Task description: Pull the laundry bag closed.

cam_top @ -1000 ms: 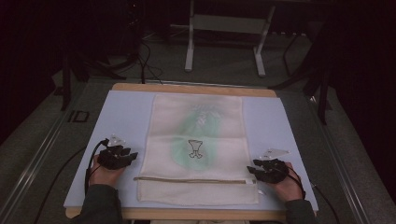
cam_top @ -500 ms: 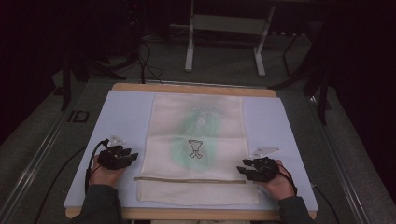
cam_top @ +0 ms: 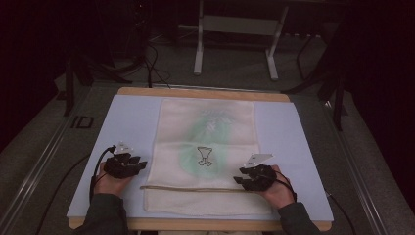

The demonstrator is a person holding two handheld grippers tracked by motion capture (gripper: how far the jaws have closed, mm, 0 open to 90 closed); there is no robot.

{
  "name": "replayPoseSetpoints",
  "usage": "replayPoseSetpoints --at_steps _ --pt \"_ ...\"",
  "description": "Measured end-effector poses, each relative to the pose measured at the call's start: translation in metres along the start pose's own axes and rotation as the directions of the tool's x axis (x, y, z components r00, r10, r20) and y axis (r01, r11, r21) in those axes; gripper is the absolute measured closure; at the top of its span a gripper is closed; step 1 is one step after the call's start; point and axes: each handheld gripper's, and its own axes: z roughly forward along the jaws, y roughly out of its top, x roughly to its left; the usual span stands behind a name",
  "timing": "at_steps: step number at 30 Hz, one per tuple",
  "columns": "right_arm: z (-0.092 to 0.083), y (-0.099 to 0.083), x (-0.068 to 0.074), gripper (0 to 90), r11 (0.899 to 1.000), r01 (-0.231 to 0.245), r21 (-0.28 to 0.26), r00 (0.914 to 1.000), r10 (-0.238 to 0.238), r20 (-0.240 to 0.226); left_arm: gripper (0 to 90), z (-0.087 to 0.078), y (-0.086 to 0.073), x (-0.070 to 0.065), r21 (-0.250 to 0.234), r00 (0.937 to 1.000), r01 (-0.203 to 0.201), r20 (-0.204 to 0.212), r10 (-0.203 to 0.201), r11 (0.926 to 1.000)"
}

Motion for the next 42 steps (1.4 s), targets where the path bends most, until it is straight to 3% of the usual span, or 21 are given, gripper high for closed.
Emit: replayPoseSetpoints --at_steps 10,23,42 --pt "0.014 0.022 0.018 56.8 0.998 0.064 0.009 0.9973 -0.063 -0.038 62.4 0.000 0.001 -0.001 0.000 0.9999 -0.014 0.009 0.014 0.9999" --pt "0.030 0.042 0.035 57.5 0.994 0.106 -0.011 0.9917 -0.106 -0.073 63.1 -0.001 0.001 -0.002 -0.009 0.9997 -0.021 0.015 0.021 0.9997" --pt "0.051 0.069 0.063 58.7 0.984 0.175 -0.031 0.9745 -0.177 -0.137 64.9 -0.001 0.001 -0.003 0.000 0.9989 -0.035 0.031 0.035 0.9994"
